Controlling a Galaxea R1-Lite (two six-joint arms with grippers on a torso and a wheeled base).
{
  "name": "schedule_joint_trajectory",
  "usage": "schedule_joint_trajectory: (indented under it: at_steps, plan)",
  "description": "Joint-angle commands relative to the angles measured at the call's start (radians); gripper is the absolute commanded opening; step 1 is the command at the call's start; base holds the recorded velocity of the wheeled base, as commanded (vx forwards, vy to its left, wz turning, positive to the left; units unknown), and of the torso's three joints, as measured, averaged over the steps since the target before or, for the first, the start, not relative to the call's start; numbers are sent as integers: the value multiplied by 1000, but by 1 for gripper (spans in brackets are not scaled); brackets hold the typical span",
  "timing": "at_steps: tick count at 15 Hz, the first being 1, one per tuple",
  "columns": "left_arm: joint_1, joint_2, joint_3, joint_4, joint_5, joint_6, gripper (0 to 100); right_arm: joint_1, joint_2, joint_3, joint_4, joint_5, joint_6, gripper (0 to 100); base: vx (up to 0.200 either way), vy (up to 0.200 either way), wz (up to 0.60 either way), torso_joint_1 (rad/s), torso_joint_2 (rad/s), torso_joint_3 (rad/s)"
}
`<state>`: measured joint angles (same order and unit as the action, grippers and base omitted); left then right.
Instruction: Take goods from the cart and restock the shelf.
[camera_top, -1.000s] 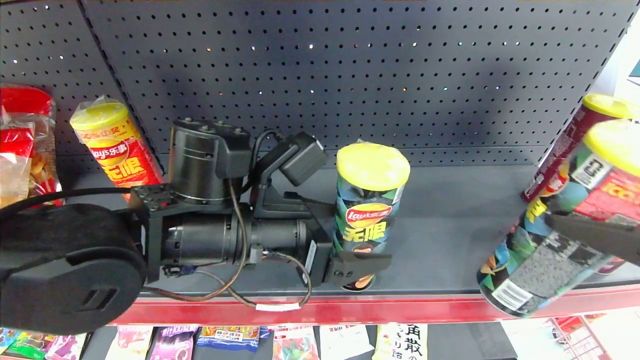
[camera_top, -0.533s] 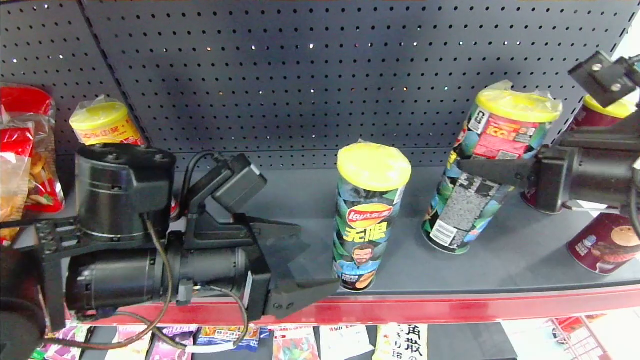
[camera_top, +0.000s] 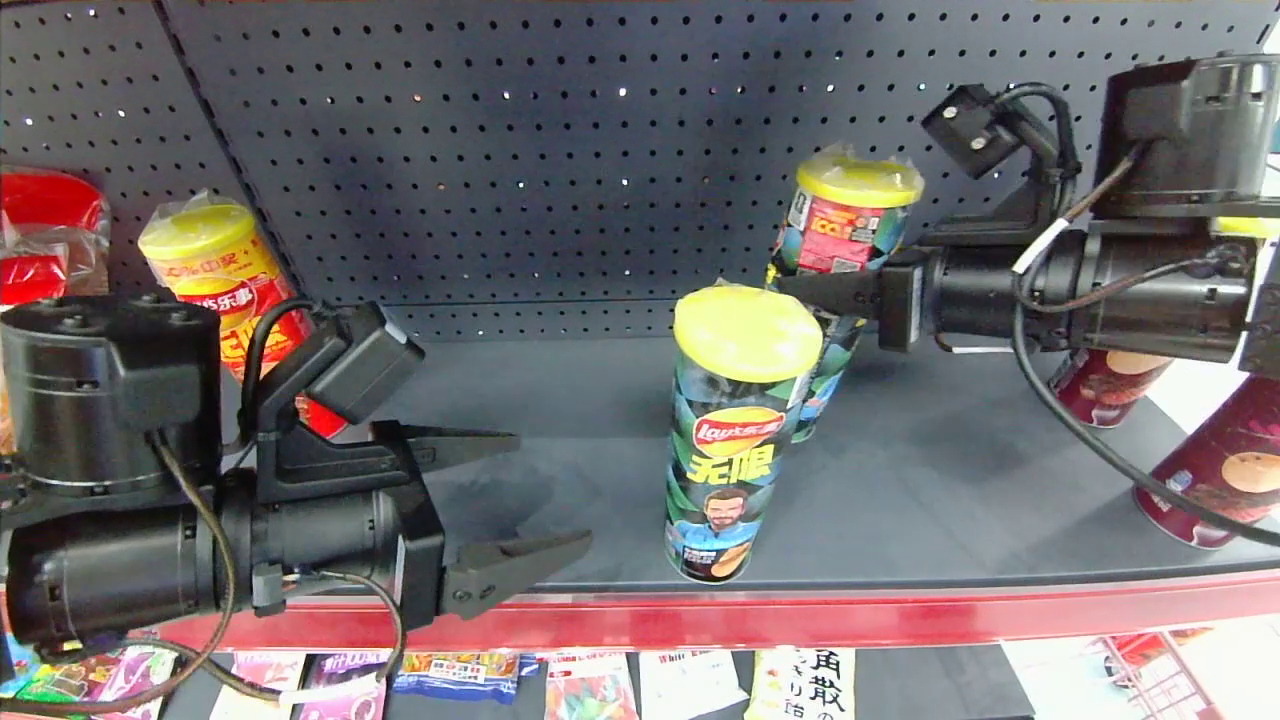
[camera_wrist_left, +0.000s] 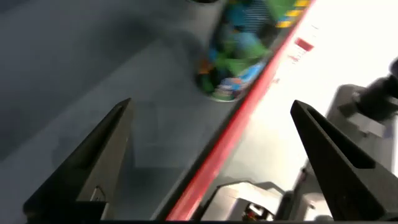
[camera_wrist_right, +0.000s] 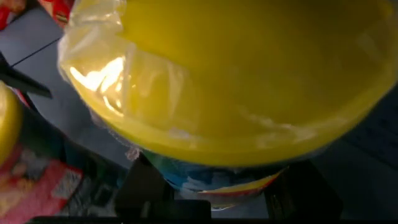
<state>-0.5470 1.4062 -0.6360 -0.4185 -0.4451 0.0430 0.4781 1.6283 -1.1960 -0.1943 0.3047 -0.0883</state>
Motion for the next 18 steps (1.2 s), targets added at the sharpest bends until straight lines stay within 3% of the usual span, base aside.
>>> schedule_joint_trajectory:
  at_steps: [1, 18]
  plan:
    - [41, -27, 9, 0, -3, -2, 100, 25, 81, -50, -1, 1, -16, 0, 0, 0, 0, 0, 0, 0]
    - [62, -59, 52, 0, -3, -3, 100, 31, 191, -132, -2, 16, -57, 0, 0, 0, 0, 0, 0, 0]
